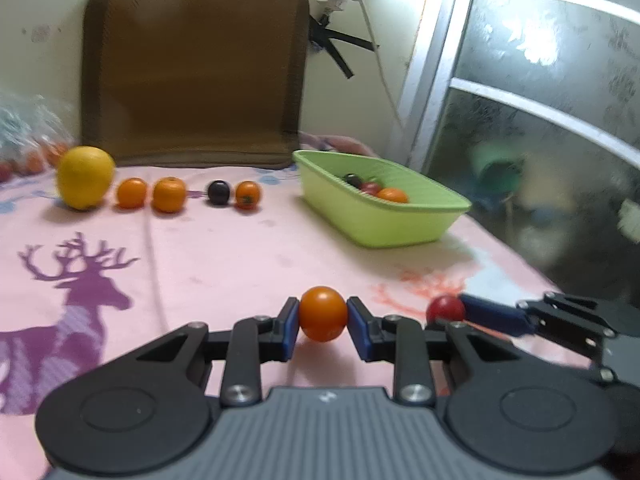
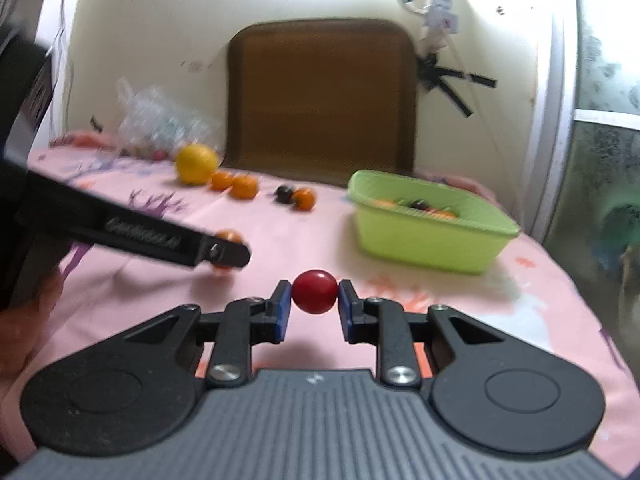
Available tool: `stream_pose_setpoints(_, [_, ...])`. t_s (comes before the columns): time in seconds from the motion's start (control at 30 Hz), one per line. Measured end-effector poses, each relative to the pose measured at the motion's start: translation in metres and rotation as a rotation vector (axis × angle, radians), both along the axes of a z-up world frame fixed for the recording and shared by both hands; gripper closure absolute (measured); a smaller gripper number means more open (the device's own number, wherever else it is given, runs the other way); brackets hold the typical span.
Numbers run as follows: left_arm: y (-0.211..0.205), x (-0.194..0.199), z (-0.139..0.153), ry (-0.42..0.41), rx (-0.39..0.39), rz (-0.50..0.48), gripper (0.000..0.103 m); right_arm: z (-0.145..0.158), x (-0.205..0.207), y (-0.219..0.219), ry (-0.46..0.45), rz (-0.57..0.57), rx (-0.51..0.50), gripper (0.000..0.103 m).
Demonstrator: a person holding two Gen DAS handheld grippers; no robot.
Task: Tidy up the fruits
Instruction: 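Lower both tomatoes into the green basket and open both tools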
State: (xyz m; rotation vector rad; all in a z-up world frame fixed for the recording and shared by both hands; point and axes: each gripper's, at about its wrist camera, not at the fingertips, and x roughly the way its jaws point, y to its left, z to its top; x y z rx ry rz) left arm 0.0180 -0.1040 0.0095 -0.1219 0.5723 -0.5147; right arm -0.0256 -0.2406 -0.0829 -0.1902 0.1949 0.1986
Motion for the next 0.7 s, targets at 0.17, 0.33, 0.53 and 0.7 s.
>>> stream_pose_setpoints(0.17, [-0.023,0.029,0.026,-0.018,-0.036,-0.062,0.077,0.029,0.022,-0.031,-0.078,-0.066,0.059,0.075])
stream_pose_setpoints(0.33, [-0.066,0.069,0.051,-0.057,-0.018,-0.095,0.077,0.054,0.061,-0.074,-0.102,-0.127,0.161,0.075])
stream_pose_setpoints(0.53, [-0.108,0.107,0.045,-0.015,0.042,-0.089,0.077,0.049,0.096,-0.098,-0.05,-0.155,0.178,0.074])
stream_pose_setpoints(0.7, [-0.119,0.12,0.037,-0.006,0.082,-0.069,0.075,0.038,0.107,-0.106,-0.026,-0.163,0.21,0.073])
